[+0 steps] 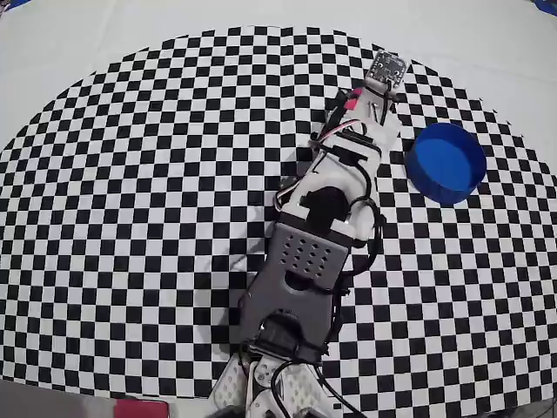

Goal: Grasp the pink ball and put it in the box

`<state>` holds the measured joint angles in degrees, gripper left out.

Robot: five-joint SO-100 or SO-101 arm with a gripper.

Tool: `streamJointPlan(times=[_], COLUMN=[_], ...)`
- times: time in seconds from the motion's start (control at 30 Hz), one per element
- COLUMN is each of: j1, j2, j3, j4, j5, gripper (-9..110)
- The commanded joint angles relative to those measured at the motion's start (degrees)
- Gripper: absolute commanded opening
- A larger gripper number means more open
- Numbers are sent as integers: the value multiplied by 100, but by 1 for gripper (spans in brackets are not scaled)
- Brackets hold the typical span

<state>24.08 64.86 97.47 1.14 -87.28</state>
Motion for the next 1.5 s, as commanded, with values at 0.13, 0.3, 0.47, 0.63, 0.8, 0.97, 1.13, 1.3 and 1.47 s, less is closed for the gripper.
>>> streamJointPlan(times=[0.13, 0.3, 0.47, 0.63, 0.8, 0.97, 1.13, 1.3, 1.47], j1=[0, -18, -35, -44, -70, -97, -114, -123, -88], j2=[-202, -413, -606, -773, -940, -1037, -1143, -1239, -1362], j3=[-554, -782, -1028, -1222, -1406, -1485, -1608, -1749, -1925], j4=[62, 88, 114, 141, 149, 149, 149, 185, 229], j5=[35, 35, 35, 35, 35, 35, 35, 35, 35], gripper=[27, 27, 27, 27, 27, 27, 27, 27, 27])
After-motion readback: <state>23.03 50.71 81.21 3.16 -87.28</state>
